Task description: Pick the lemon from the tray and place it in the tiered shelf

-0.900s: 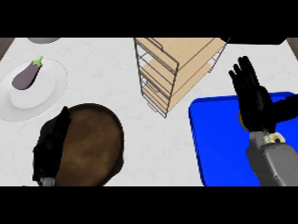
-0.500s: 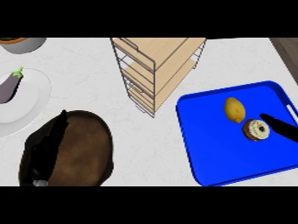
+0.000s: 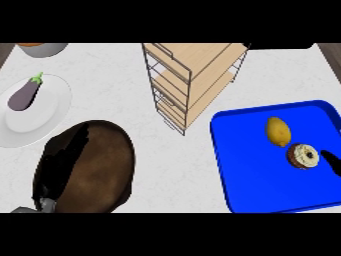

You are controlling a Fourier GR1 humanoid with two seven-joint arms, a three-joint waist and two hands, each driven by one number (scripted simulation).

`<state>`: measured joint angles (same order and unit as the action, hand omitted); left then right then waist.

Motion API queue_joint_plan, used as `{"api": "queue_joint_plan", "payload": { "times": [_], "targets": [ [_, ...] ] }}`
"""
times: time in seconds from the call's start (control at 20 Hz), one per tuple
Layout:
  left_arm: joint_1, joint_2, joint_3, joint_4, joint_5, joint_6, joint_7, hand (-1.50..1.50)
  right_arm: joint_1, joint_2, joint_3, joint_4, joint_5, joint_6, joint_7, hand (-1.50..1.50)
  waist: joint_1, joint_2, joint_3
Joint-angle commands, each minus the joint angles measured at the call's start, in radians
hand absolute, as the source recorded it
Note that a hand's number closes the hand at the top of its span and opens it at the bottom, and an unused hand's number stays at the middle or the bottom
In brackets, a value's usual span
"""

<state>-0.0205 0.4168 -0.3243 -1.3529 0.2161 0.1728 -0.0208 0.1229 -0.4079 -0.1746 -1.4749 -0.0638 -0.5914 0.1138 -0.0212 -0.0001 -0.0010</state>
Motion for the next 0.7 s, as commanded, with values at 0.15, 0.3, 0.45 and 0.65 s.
{"api": "queue_joint_plan", "payload": {
  "times": [0.15,0.3,0.45,0.65],
  "targets": [
    [-0.039,-0.044,-0.013,0.031,-0.045,0.002,0.018,0.00,0.001,-0.132,0.114,-0.264,0.081,0.093,0.329,-1.50,0.017,-0.001,-0.001],
    [-0.068,-0.024,0.012,0.057,-0.014,-0.048,0.013,0.00,-0.078,-0.192,0.191,-0.236,0.094,0.174,0.539,-1.50,0.033,0.006,-0.004],
    [-0.062,-0.013,-0.001,0.019,-0.022,-0.053,0.022,0.00,-0.073,-0.338,0.251,-0.181,0.227,0.250,0.678,-1.50,0.056,0.011,-0.007],
    [-0.075,-0.019,-0.010,0.011,-0.034,-0.047,0.041,0.00,-0.126,-0.461,0.330,-0.157,0.345,0.372,0.918,-1.50,0.070,0.011,-0.007]
  ]
}}
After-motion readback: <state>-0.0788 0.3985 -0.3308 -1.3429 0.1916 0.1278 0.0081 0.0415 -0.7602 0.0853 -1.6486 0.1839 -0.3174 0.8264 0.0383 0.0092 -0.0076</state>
